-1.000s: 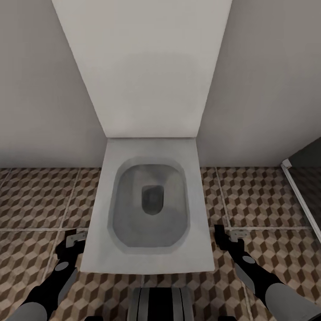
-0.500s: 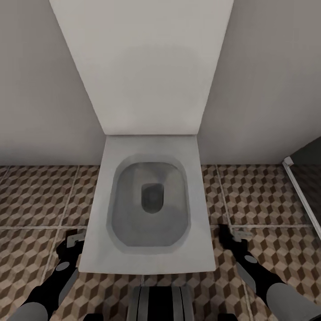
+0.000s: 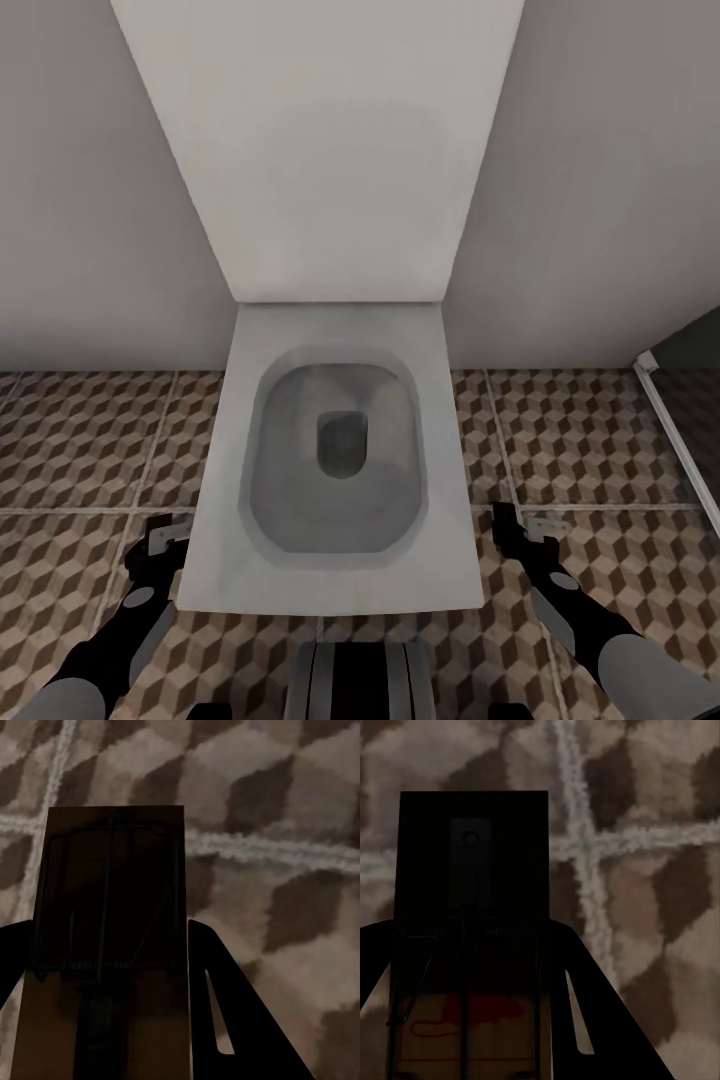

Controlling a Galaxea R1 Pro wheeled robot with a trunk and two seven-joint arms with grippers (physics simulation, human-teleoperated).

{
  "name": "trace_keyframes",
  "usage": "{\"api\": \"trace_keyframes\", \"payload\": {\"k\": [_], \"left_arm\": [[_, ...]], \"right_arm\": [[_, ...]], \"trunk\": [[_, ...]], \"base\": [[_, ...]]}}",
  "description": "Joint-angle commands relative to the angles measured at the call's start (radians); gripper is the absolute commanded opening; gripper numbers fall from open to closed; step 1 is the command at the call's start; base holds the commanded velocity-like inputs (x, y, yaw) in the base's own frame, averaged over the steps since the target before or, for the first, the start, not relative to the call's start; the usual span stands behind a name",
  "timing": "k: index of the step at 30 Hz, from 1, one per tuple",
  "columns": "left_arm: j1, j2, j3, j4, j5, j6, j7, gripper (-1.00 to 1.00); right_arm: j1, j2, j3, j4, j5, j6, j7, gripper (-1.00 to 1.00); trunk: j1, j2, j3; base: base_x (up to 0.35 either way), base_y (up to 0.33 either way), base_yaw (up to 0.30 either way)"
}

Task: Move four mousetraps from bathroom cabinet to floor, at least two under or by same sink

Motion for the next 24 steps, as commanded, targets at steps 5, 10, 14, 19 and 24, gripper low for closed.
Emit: {"api": "trace_keyframes", "payload": {"k": [5, 10, 14, 19, 24], "left_arm": [[0.0, -0.001, -0.004, 0.0, 0.007, -0.004, 0.005, -1.0], [0.0, 0.0, -0.004, 0.0, 0.008, -0.004, 0.005, -1.0], [0.0, -0.003, -0.004, 0.0, 0.008, -0.004, 0.005, -1.0], [0.0, -0.004, -0.004, 0.0, 0.008, -0.003, 0.005, -1.0], [0.0, -0.006, -0.004, 0.0, 0.008, -0.003, 0.005, -1.0]], "right_arm": [[0.0, 0.0, 0.009, 0.0, -0.009, -0.003, -0.007, -1.0], [0.0, -0.001, 0.009, 0.0, -0.009, -0.003, -0.007, -1.0], [0.0, -0.001, 0.009, 0.0, -0.008, -0.003, -0.007, -1.0], [0.0, -0.001, 0.009, 0.0, -0.008, -0.003, -0.007, -1.0], [0.0, -0.001, 0.009, 0.0, -0.008, -0.002, -0.007, -1.0]], "trunk": [[0.0, 0.0, -0.001], [0.0, 0.0, -0.001], [0.0, 0.0, -0.001], [0.0, 0.0, -0.001], [0.0, 0.0, -0.001]], "base": [[0.0, 0.0, 0.0], [0.0, 0.0, 0.0], [0.0, 0.0, 0.0], [0.0, 0.0, 0.0], [0.0, 0.0, 0.0]]}}
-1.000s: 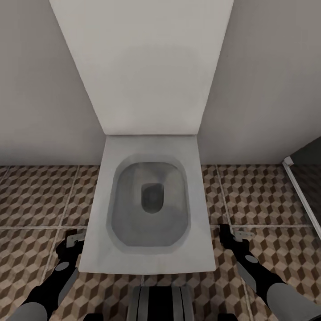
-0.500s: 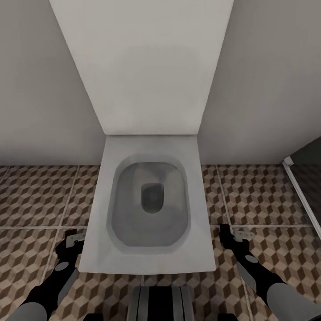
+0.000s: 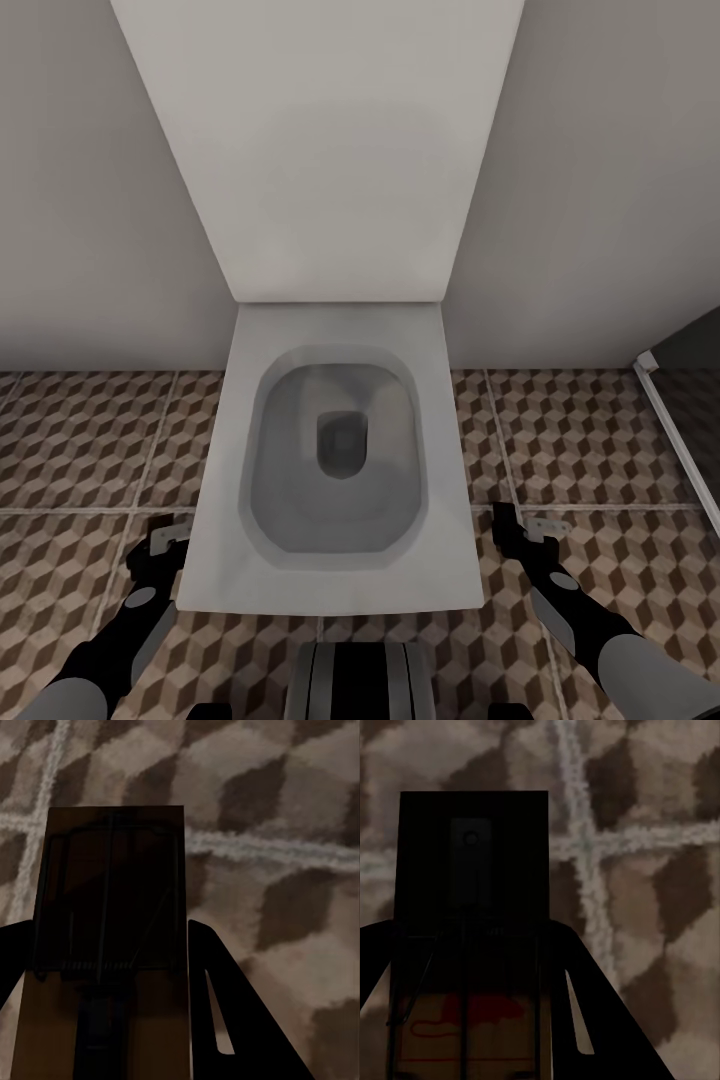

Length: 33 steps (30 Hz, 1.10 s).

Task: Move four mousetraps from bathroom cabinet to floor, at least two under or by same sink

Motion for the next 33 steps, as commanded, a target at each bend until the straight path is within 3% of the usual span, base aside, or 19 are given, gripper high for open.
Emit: {"api": "trace_keyframes", "payload": {"k": [1, 5, 9, 30, 33], "left_arm": [[0.0, 0.0, -0.004, 0.0, 0.007, -0.003, 0.005, -1.0], [0.0, 0.001, -0.004, 0.0, 0.008, -0.003, 0.005, -1.0], [0.0, 0.0, -0.004, 0.0, 0.008, -0.004, 0.005, -1.0], [0.0, 0.014, -0.001, 0.0, 0.005, -0.005, 0.006, -1.0], [0.0, 0.019, -0.001, 0.0, 0.005, -0.005, 0.006, -1.0]], "right_arm": [[0.0, -0.001, 0.009, 0.0, -0.009, -0.003, -0.007, -1.0], [0.0, -0.001, 0.009, 0.0, -0.009, -0.003, -0.006, -1.0], [0.0, -0.001, 0.009, 0.0, -0.009, -0.003, -0.006, -1.0], [0.0, 0.0, 0.009, 0.0, -0.009, -0.003, -0.006, -1.0], [0.0, -0.001, 0.009, 0.0, -0.008, -0.003, -0.006, -1.0]], "trunk": [[0.0, 0.0, -0.001], [0.0, 0.0, -0.001], [0.002, -0.001, -0.016], [0.002, -0.001, -0.016], [0.003, -0.002, -0.028]], "base": [[0.0, 0.0, 0.0], [0.0, 0.0, 0.0], [0.0, 0.0, 0.0], [0.0, 0.0, 0.0], [0.0, 0.0, 0.0]]}}
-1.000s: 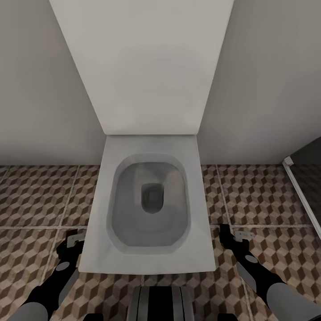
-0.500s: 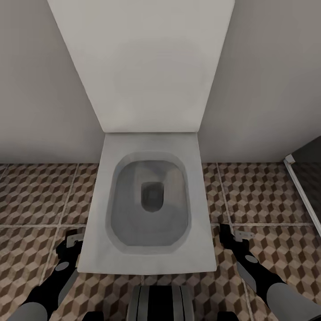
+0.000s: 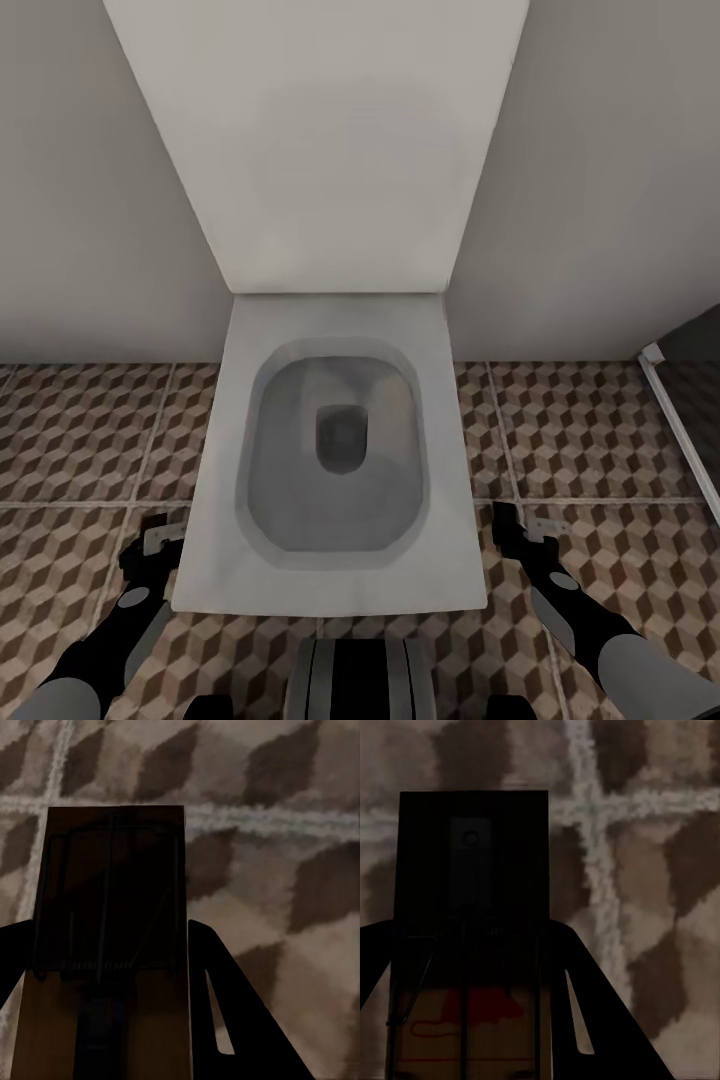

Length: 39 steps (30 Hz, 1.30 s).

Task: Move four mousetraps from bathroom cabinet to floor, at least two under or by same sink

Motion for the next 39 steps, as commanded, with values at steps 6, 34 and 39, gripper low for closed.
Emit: {"api": "trace_keyframes", "payload": {"k": [6, 34, 39], "left_arm": [[0.0, 0.001, -0.004, 0.0, 0.008, -0.003, 0.005, -1.0], [0.0, -0.013, -0.006, 0.0, 0.019, -0.002, -0.056, -1.0], [0.001, -0.017, -0.006, 0.0, 0.02, -0.002, -0.112, -1.0]], "right_arm": [[-0.001, -0.001, 0.009, 0.0, -0.01, -0.003, -0.007, -1.0], [-0.001, -0.001, 0.009, 0.0, -0.009, -0.003, -0.007, -1.0], [-0.001, -0.001, 0.009, 0.0, -0.009, -0.003, -0.007, -1.0]], "trunk": [[0.0, 0.0, -0.001], [0.0, 0.0, -0.001], [0.0, 0.0, -0.001]], "base": [[0.0, 0.0, 0.0], [0.0, 0.0, 0.0], [0.0, 0.0, 0.0]]}}
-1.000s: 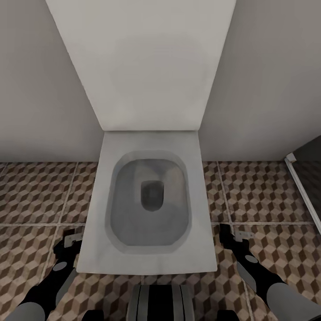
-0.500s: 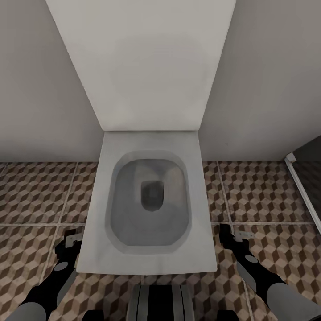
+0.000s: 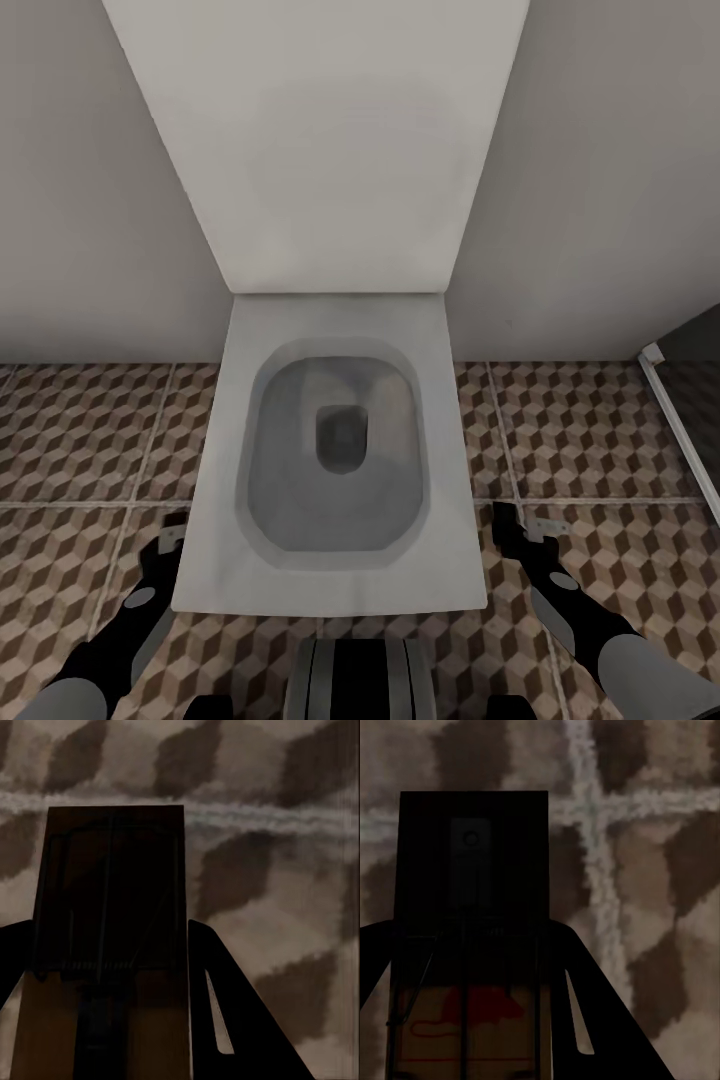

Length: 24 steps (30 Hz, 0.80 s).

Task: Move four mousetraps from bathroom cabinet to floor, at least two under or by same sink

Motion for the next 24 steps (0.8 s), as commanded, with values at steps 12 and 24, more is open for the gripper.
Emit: {"api": "trace_keyframes", "payload": {"k": [12, 24], "left_arm": [[-0.001, 0.011, -0.001, 0.0, 0.004, -0.003, -0.009, -1.0], [-0.001, 0.026, 0.019, 0.0, 0.001, -0.003, -0.009, -1.0]], "right_arm": [[0.0, -0.001, 0.009, 0.0, -0.009, -0.003, -0.007, -1.0], [0.0, -0.001, 0.009, 0.0, -0.009, -0.003, -0.007, -1.0]], "trunk": [[0.0, 0.0, 0.0], [0.0, 0.0, 0.0]], "base": [[0.0, 0.0, 0.0], [0.0, 0.0, 0.0]]}}
